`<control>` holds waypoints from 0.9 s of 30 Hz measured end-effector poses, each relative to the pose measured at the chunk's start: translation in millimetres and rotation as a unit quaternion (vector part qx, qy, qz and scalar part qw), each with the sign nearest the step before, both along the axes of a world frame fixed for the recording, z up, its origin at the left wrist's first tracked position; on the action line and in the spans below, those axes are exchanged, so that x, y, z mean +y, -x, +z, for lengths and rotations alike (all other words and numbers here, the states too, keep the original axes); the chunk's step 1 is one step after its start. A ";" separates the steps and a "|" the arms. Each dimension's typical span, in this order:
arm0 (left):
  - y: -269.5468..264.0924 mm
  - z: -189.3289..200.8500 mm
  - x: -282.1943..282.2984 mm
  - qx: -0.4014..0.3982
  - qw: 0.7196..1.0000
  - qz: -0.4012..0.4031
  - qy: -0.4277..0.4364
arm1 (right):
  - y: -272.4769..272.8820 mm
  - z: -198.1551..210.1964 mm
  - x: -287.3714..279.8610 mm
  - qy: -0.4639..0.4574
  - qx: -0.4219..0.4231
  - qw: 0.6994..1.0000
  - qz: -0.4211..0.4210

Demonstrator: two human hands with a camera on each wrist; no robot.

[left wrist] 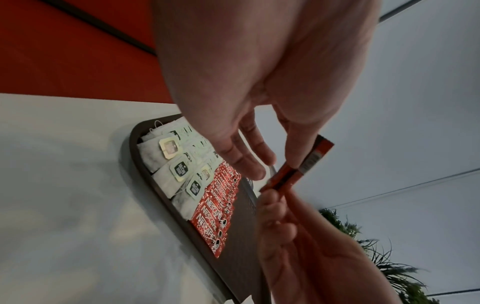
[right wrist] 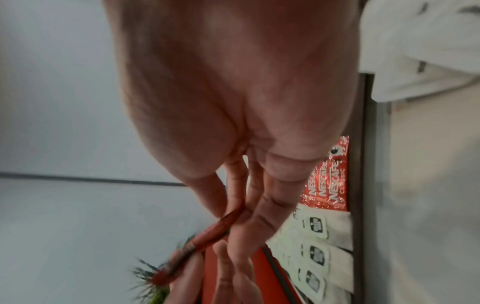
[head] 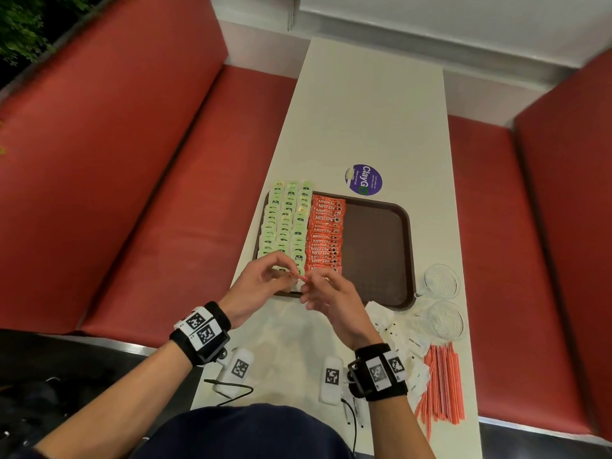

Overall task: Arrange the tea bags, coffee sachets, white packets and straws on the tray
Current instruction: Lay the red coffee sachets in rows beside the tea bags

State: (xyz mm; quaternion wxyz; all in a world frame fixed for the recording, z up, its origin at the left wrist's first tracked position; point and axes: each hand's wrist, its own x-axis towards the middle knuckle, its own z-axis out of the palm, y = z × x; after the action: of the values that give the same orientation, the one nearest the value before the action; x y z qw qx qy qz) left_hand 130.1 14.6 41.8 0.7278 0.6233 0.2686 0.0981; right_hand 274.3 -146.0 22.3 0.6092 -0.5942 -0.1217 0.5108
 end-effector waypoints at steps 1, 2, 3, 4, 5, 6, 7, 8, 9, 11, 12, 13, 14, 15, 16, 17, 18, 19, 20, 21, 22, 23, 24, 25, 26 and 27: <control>0.2 0.5 0.1 0.000 1.000 -0.002 -0.004 | 0.3 0.8 -0.5 -0.020 0.000 1.000 -0.024; 0.5 1.0 0.5 0.003 1.000 0.001 0.000 | -0.7 0.4 -1.3 -0.030 -0.015 0.999 -0.042; 1.0 2.5 0.7 0.006 1.000 0.009 0.017 | -1.4 1.4 -2.0 -0.035 -0.036 0.997 -0.055; 1.1 3.5 0.6 0.012 0.999 0.019 0.044 | -1.7 2.6 -2.7 -0.034 -0.063 0.995 -0.063; 0.7 3.8 1.0 0.021 0.996 0.030 0.077 | -1.6 4.8 -3.3 -0.030 -0.091 0.993 -0.069; 0.0 3.5 1.6 0.029 0.993 0.039 0.109 | -1.4 6.8 -3.8 -0.022 -0.119 0.990 -0.073; -0.5 4.5 1.8 0.031 0.989 0.046 0.135 | -0.9 8.1 -4.2 -0.013 -0.142 0.987 -0.076; -1.1 5.2 1.6 0.029 0.987 0.051 0.147 | -0.2 8.6 -5.1 -0.009 -0.161 0.984 -0.077; -1.5 5.1 1.0 0.025 0.988 0.055 0.139 | 1.0 10.6 -5.8 -0.010 -0.173 0.982 -0.077; -1.7 4.3 -0.6 0.024 0.996 0.052 0.074 | 3.6 14.4 -6.5 -0.012 -0.173 0.981 -0.086; -1.6 3.4 -1.1 0.030 0.998 0.043 0.037 | 4.3 15.8 -7.0 -0.011 -0.165 0.982 -0.094; -1.7 3.0 -1.6 0.041 0.999 0.034 0.007 | 4.6 17.3 -8.1 -0.010 -0.155 0.983 -0.098; -2.1 3.0 -1.8 0.052 0.998 0.028 -0.019 | 3.9 16.4 -10.0 -0.008 -0.148 0.984 -0.095; -2.2 3.3 -1.6 0.062 0.997 0.022 -0.041 | 2.5 15.1 -12.4 -0.005 -0.147 0.985 -0.086; -2.4 3.2 -1.5 0.069 0.996 0.017 -0.059 | 0.4 12.4 -15.6 -0.001 -0.152 0.986 -0.072; -2.2 2.8 -1.4 0.074 0.994 0.011 -0.073 | -2.5 10.4 -19.4 0.005 -0.157 0.986 -0.059; -2.1 2.0 -1.6 0.076 0.993 0.005 -0.085 | -5.5 8.2 -23.2 0.012 -0.161 0.986 -0.050; -2.4 0.5 -2.1 0.078 0.992 0.000 -0.095 | -8.3 7.0 -26.5 0.020 -0.162 0.985 -0.046; -3.2 -1.1 -3.0 0.079 0.992 -0.003 -0.102 | -10.3 6.0 -29.3 0.028 -0.164 0.985 -0.043; -4.8 -2.3 -4.2 0.082 0.991 -0.004 -0.109 | -12.1 5.5 -31.4 0.037 -0.169 0.984 -0.039; -7.0 -3.5 -5.5 0.086 0.989 -0.004 -0.117 | -13.8 4.3 -32.9 0.048 -0.179 0.982 -0.032; -9.4 -4.8 -6.8 0.091 0.988 -0.004 -0.129 | -15.8 1.7 -33.8 0.062 -0.196 0.978 -0.024; -11.9 -6.5 -7.7 0.096 0.985 -0.004 -0.141 | -18.4 -2.1 -34.5 0.078 -0.223 0.971 -0.016; -13.7 -9.0 -8.0 0.101 0.982 -0.004 -0.158 | -22.5 -7.3 -35.3 0.098 -0.257 0.961 -0.013; -15.3 -11.6 -7.8 0.106 0.978 -0.001 -0.180 | -27.5 -13.0 -36.4 0.119 -0.293 0.948 -0.015; -16.0 -15.2 -6.3 0.112 0.972 0.005 -0.208 | -33.9 -19.7 -38.2 0.142 -0.326 0.934 -0.020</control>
State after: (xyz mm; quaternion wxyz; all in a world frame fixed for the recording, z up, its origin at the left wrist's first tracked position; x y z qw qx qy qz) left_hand 146.1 8.3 26.5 0.5472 0.7664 0.3256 0.0850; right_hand 308.2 -184.2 2.5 0.4555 -0.8109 -0.2274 0.2885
